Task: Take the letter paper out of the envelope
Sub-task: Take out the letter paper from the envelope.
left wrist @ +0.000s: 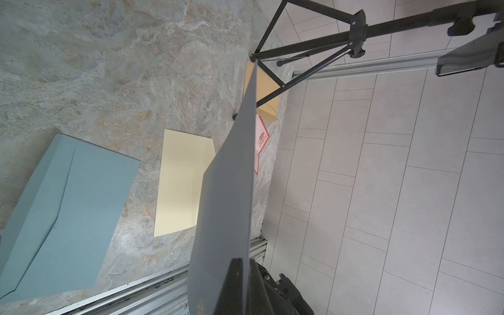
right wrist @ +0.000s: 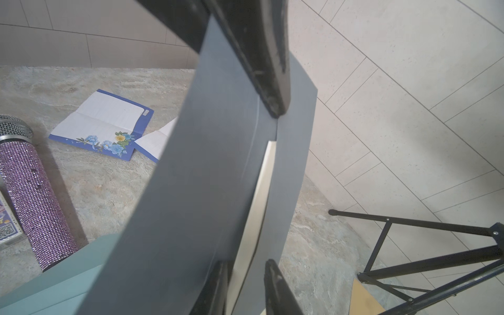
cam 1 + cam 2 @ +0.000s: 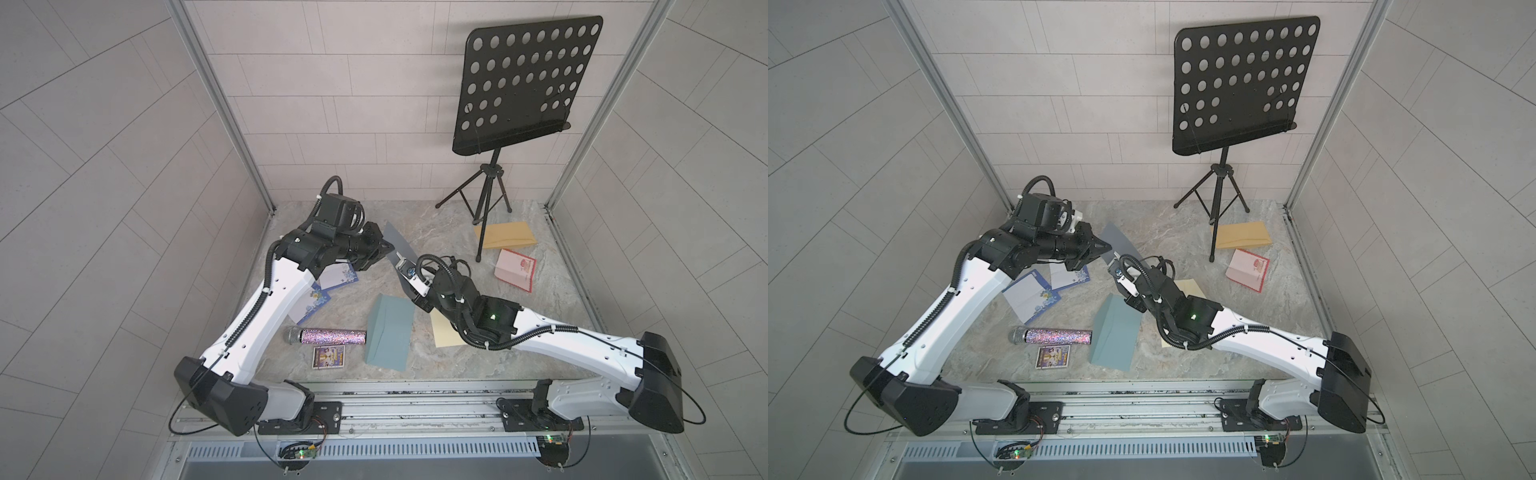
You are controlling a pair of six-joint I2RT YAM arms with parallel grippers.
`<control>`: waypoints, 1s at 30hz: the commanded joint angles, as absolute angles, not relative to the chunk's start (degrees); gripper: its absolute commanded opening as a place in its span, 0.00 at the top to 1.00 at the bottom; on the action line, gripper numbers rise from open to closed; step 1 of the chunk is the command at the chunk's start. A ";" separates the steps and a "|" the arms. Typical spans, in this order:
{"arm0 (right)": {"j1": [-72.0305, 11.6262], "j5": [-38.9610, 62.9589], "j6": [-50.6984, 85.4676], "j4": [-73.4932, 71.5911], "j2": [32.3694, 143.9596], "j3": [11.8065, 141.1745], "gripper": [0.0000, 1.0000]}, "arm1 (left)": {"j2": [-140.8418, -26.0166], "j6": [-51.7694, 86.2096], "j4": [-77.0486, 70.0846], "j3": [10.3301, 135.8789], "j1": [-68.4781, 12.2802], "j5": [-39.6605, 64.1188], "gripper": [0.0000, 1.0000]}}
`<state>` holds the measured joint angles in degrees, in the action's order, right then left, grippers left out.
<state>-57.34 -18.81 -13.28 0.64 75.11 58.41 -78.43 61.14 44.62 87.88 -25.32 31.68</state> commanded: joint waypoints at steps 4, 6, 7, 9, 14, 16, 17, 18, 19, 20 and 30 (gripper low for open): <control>-57.66 -21.29 -12.94 0.53 75.98 60.07 0.81 | -78.47 61.65 45.22 89.75 -25.84 32.17 1.00; -57.70 -21.19 -12.99 0.60 76.28 60.35 0.85 | -78.45 61.37 45.52 89.74 -25.89 32.24 1.00; -57.68 -21.19 -12.92 0.69 76.40 60.59 0.88 | -78.43 61.27 45.68 89.74 -25.85 32.26 1.00; -57.66 -21.27 -12.59 1.11 76.62 61.03 0.92 | -78.51 61.09 45.94 89.78 -25.85 32.25 1.00; -57.66 -22.39 -11.87 2.46 76.90 61.55 0.96 | -78.75 61.08 46.08 90.08 -25.84 32.41 1.00; -57.66 -23.25 -11.87 2.31 76.91 61.36 0.96 | -78.77 61.09 46.21 90.09 -25.84 32.43 1.00; -57.67 -23.73 -11.94 2.24 77.01 61.33 0.94 | -78.75 61.09 46.27 90.04 -25.84 32.49 1.00; -57.66 -24.01 -12.03 2.12 77.13 61.37 0.91 | -78.72 61.08 46.32 90.00 -25.85 32.52 1.00; -57.66 -24.46 -11.97 2.18 77.24 61.52 0.86 | -78.81 61.09 46.40 89.96 -25.88 32.61 1.00; -57.66 -24.75 -11.99 2.21 77.42 61.71 0.83 | -78.78 61.09 46.41 89.91 -25.84 32.63 1.00; -57.66 -27.00 -11.95 0.82 80.65 63.27 0.81 | -78.42 61.96 45.97 89.29 -25.84 32.74 1.00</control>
<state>-57.65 -24.97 -12.05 1.37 80.05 61.95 -78.81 61.08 44.97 88.51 -25.32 30.85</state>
